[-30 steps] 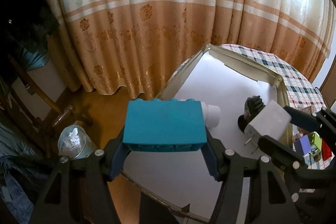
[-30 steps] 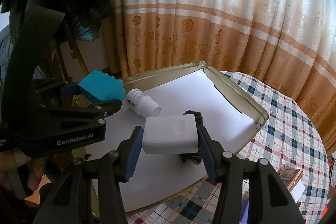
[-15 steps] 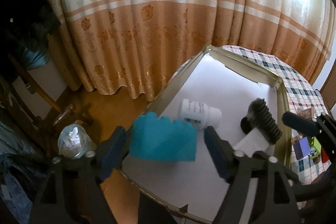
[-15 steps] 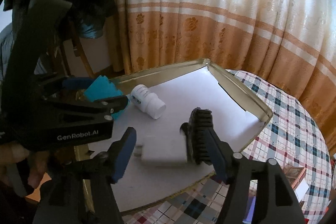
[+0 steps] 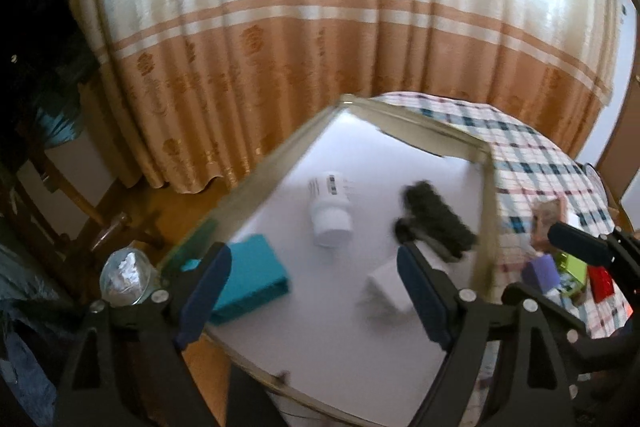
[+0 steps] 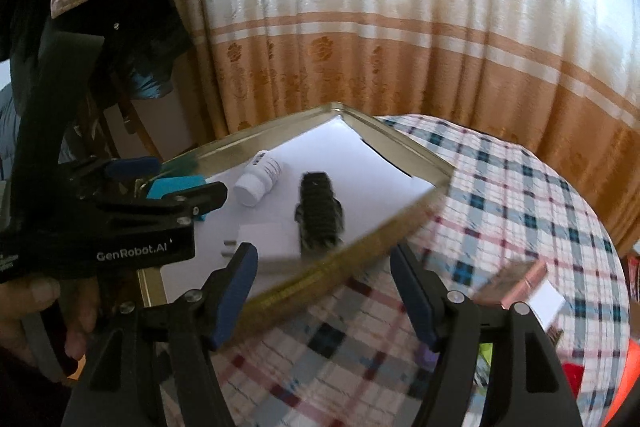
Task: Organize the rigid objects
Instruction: 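Lower and release the teal brick and white block onto the tray paper, then withdraw both tools from the tray toward the red brick and purple cube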
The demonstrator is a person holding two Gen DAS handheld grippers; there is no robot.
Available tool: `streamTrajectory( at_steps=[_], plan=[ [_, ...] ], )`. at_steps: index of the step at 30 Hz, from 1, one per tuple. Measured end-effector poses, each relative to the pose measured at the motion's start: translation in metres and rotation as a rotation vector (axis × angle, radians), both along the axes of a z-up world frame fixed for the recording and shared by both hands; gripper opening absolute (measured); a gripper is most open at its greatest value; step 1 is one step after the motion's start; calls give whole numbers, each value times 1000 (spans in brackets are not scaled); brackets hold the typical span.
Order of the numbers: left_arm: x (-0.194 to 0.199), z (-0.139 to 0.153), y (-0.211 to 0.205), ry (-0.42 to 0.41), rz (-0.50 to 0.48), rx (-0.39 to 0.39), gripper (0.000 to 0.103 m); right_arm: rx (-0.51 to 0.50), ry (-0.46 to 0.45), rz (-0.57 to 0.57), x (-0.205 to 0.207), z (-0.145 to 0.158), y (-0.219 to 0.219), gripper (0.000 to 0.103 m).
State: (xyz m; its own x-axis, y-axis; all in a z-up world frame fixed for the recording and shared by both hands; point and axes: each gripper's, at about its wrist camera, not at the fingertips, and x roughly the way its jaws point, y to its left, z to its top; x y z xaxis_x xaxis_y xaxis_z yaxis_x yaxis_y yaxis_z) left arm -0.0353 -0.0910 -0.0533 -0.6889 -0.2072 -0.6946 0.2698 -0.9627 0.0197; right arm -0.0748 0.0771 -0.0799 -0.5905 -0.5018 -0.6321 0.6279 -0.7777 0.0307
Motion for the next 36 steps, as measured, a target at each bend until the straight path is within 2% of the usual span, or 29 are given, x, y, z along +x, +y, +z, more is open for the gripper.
streamTrajectory(
  at_steps=[11,14,21,31,36],
  plan=[
    [4,16,64,55,-137,19,86,-40,6,-193,13,-1,94,72],
    [-1,21,84,62,-191,19,94,-60,-3,-255,11,-2,120,72],
    [-10,14,125,51,-279,7,94,-90,-23,-388,3,-12,168,77],
    [-18,-7,161,-3,-352,-3,94,-53,-50,-524,-10,-33,202,77],
    [-21,-16,177,-15,-390,-18,94,-36,-73,-546,-14,-44,207,77]
  ],
)
